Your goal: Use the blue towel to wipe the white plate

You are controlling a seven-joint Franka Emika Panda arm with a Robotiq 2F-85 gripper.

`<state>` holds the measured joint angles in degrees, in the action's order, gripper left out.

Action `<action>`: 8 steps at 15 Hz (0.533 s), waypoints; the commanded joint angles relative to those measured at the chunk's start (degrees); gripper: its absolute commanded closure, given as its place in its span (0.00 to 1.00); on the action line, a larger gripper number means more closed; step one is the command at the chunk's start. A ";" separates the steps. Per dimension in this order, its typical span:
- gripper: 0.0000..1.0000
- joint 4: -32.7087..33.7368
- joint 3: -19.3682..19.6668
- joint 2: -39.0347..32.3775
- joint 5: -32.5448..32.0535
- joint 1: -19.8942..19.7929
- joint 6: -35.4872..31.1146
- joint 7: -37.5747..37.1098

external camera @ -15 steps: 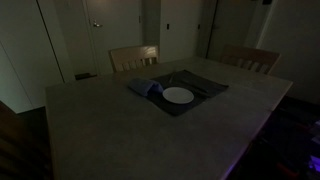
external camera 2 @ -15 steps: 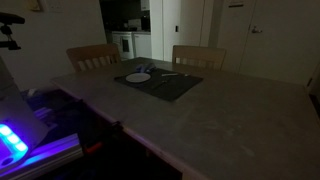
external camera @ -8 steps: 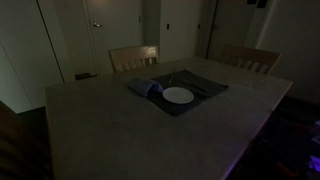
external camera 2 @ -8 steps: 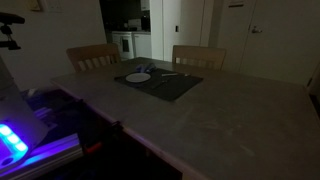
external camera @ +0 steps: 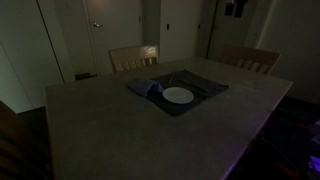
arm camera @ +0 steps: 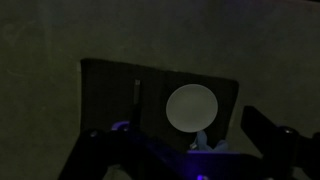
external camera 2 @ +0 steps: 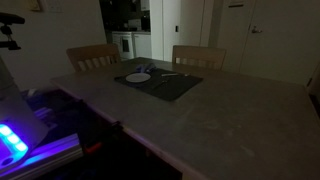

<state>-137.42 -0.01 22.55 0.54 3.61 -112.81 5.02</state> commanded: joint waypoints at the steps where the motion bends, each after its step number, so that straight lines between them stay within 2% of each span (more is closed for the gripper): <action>1: 0.00 6.11 -0.56 -7.39 -0.22 0.57 -0.90 3.28; 8: 0.00 15.48 -2.05 -18.14 0.25 1.81 0.09 8.13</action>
<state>-127.01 -1.37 9.82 0.55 5.27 -113.51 10.54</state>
